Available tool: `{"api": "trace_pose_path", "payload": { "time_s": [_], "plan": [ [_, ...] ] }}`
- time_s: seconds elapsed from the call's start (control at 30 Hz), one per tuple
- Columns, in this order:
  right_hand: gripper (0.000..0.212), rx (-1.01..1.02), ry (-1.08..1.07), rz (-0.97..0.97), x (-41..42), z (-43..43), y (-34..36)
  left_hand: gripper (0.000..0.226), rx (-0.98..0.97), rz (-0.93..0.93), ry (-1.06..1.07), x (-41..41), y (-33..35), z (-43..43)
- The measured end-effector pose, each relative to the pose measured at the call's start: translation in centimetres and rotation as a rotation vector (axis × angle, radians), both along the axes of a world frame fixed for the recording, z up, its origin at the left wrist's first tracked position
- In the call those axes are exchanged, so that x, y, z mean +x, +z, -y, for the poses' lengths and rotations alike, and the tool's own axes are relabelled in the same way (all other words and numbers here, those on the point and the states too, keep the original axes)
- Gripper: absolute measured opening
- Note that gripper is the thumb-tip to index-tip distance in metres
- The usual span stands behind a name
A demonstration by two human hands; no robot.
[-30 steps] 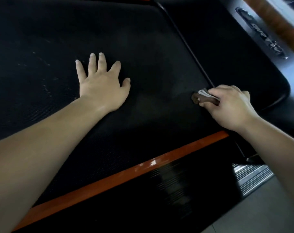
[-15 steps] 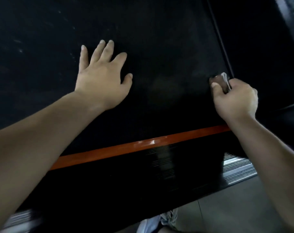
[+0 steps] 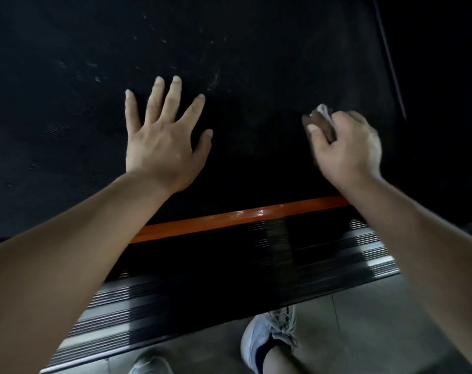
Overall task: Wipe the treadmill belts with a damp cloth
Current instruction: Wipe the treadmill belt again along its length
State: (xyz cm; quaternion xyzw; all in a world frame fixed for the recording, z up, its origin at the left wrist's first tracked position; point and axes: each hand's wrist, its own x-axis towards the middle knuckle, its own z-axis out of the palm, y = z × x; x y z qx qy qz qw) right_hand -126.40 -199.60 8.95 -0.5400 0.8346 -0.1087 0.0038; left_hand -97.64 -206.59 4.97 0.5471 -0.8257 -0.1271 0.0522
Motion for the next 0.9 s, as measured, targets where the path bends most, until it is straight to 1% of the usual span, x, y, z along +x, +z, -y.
{"api": "trace_pose_path", "payload": {
  "time_s": [0.03, 0.1, 0.13, 0.17, 0.23, 0.27, 0.33, 0.37, 0.4, 0.47, 0.5, 0.53, 0.6, 0.67, 0.7, 0.73, 0.83, 0.87, 0.9],
  "plan": [
    [0.034, -0.003, -0.064, -0.018, -1.2, 0.8, 0.2, 0.062, -0.005, 0.005, 0.002, -0.1, -0.1, 0.1],
    [0.038, -0.041, -0.28, 0.006, -1.9, 2.4, 0.3, 0.062, -0.005, 0.003, 0.001, -0.1, -0.2, 0.1],
    [0.038, -0.072, -0.319, 0.009, -0.9, 2.9, 0.0, 0.063, -0.003, -0.002, -0.003, -0.2, -0.2, 0.1],
    [0.037, -0.099, -0.268, 0.005, 0.8, 3.0, -0.4, 0.063, -0.001, -0.007, -0.002, -0.2, -0.2, 0.0],
    [0.033, -0.115, -0.013, 0.076, 4.9, 2.2, -1.3, 0.063, -0.01, -0.01, 0.004, 0.0, -0.3, 0.0],
    [0.031, -0.092, 0.1, 0.118, 6.1, 1.6, -1.3, 0.063, -0.014, -0.012, 0.004, 0.1, -0.3, -0.1],
    [0.032, -0.054, 0.199, 0.121, 4.7, 1.5, -1.1, 0.062, -0.024, -0.027, 0.007, 0.2, -0.3, -0.2],
    [0.034, -0.057, 0.176, 0.091, 3.1, 2.0, -1.0, 0.062, -0.027, -0.034, 0.006, 0.2, -0.3, -0.1],
    [0.034, -0.076, 0.102, 0.069, 1.4, 2.7, -0.8, 0.063, -0.028, -0.037, 0.003, 0.1, -0.3, -0.2],
    [0.034, -0.132, -0.11, 0.112, 0.0, 3.9, -0.6, 0.064, -0.036, -0.037, 0.012, 0.1, -0.4, -0.2],
    [0.034, -0.157, -0.133, 0.125, 1.0, 4.0, -1.0, 0.064, -0.04, -0.038, 0.016, 0.0, -0.3, -0.2],
    [0.033, -0.169, -0.069, 0.119, 2.7, 3.7, -1.4, 0.065, -0.044, -0.039, 0.019, 0.0, -0.3, -0.3],
    [0.031, -0.131, 0.188, 0.157, 7.1, 2.4, -1.8, 0.065, -0.051, -0.044, 0.024, -0.1, -0.2, -0.4],
    [0.032, -0.076, 0.367, 0.171, 8.0, 1.9, -1.9, 0.067, -0.052, -0.066, 0.007, 0.2, -0.1, -0.2],
    [0.033, -0.071, 0.385, 0.149, 7.4, 2.2, -1.6, 0.068, -0.054, -0.075, -0.009, 0.6, -0.1, -0.2],
    [0.034, -0.074, 0.355, 0.121, 6.8, 2.9, -1.4, 0.068, -0.066, -0.074, -0.027, 1.3, -0.2, -0.1],
    [0.031, -0.11, 0.1, 0.137, 5.9, 3.9, -1.1, 0.067, -0.068, -0.011, -0.049, 2.4, -0.4, 0.1],
    [0.03, -0.139, 0.108, 0.127, 7.1, 3.6, -1.3, 0.067, -0.064, 0.009, -0.039, 2.7, -0.6, 0.1],
    [0.03, -0.14, 0.191, 0.12, 8.9, 3.1, -1.4, 0.068, -0.067, 0.02, -0.03, 2.9, -0.8, 0.1]
  ]
}}
